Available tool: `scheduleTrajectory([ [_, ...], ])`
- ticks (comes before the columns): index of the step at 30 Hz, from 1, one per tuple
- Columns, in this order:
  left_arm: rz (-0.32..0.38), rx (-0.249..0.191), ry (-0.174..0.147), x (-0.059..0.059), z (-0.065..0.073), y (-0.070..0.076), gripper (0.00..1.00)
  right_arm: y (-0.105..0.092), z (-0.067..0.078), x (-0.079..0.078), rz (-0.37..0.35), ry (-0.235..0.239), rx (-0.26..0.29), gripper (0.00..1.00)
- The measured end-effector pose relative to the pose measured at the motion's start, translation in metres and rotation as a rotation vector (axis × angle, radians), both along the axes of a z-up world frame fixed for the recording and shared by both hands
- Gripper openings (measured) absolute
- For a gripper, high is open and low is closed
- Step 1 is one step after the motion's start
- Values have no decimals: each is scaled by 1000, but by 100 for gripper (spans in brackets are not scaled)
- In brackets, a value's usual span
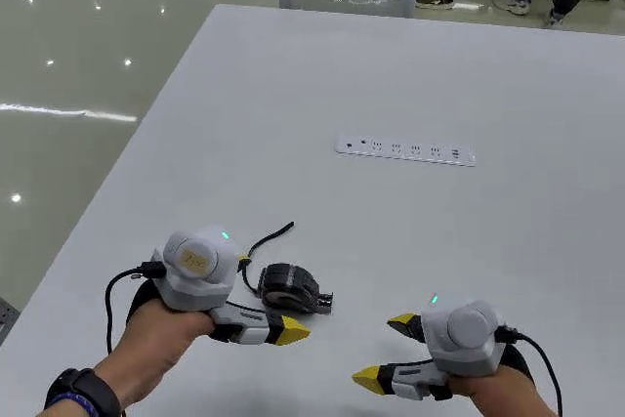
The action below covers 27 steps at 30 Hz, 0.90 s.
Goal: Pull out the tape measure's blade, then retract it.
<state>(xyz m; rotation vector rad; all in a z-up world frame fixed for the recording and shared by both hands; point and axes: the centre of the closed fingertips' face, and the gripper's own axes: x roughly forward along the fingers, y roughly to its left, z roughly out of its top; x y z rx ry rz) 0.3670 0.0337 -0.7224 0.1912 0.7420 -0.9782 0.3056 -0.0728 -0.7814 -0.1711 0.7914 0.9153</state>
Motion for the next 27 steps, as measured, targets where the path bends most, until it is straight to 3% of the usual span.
scheduleTrajectory([
  [8,-77,61,0,5,-12,-6,85,5,-6,10,46,-2,-26,60],
  [19,-174,134,5,24,-32,-12,84,15,-14,35,51,3,-24,59],
  [22,-226,165,-6,27,-34,-15,84,18,-17,42,65,0,-31,59],
  [27,-297,216,3,32,-45,-18,82,27,-19,52,96,0,-40,56],
])
